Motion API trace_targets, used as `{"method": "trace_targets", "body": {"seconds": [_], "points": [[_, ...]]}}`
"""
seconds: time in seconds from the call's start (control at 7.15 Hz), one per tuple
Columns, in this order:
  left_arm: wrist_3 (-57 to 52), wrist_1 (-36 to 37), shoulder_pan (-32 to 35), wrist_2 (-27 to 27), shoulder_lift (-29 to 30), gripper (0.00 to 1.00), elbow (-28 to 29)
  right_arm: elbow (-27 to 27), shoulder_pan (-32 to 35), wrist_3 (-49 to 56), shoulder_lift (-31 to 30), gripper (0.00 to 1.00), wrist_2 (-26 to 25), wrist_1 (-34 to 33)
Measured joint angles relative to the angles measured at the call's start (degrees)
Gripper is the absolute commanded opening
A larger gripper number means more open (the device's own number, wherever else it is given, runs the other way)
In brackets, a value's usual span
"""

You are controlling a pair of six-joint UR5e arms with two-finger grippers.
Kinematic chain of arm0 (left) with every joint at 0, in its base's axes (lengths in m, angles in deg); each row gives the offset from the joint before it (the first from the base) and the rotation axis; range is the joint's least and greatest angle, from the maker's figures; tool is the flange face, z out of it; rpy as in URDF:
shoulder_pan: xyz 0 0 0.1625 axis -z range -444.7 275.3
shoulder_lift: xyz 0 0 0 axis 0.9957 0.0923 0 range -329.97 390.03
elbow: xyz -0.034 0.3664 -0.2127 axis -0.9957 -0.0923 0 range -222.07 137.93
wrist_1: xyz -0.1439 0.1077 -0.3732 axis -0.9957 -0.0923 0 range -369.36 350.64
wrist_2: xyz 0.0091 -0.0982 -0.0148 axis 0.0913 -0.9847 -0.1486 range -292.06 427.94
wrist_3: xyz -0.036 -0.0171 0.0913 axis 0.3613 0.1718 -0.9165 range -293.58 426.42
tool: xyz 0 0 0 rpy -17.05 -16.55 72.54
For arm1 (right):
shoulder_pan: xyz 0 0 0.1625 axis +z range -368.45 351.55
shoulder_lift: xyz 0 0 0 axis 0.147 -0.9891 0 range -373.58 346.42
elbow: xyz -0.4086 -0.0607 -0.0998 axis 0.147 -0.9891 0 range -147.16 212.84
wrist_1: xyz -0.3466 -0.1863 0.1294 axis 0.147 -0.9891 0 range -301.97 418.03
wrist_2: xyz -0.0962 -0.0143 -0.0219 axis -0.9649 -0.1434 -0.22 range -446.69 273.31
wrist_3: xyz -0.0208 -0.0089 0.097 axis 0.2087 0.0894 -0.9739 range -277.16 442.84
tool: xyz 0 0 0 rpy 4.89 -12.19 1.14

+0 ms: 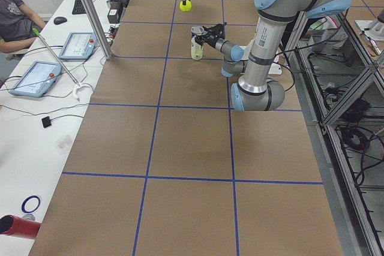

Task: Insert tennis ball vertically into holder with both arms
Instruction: 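Carry the second ball with the right gripper over the can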

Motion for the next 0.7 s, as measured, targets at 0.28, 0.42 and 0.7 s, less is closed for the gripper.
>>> {"method": "trace_targets", "body": {"seconds": [0.28, 0.42, 0.7], "points": [[0.0, 0.0, 0.0, 0.0, 0.1, 0.89, -0.1, 0.0, -5.9, -3.6, 3.0, 0.00, -4.7, 0.0], [0.0, 0.0, 0.0, -0.1, 0.0, 0.89, -0.1, -0.3, -7.9, -4.3, 3.9, 0.00, -6.7, -0.1], [-0.1, -0.1, 0.1, -0.1, -0.1, 0.87, -0.1, -0.8, -9.6, -4.6, 4.5, 0.00, -8.0, -0.1]]}}
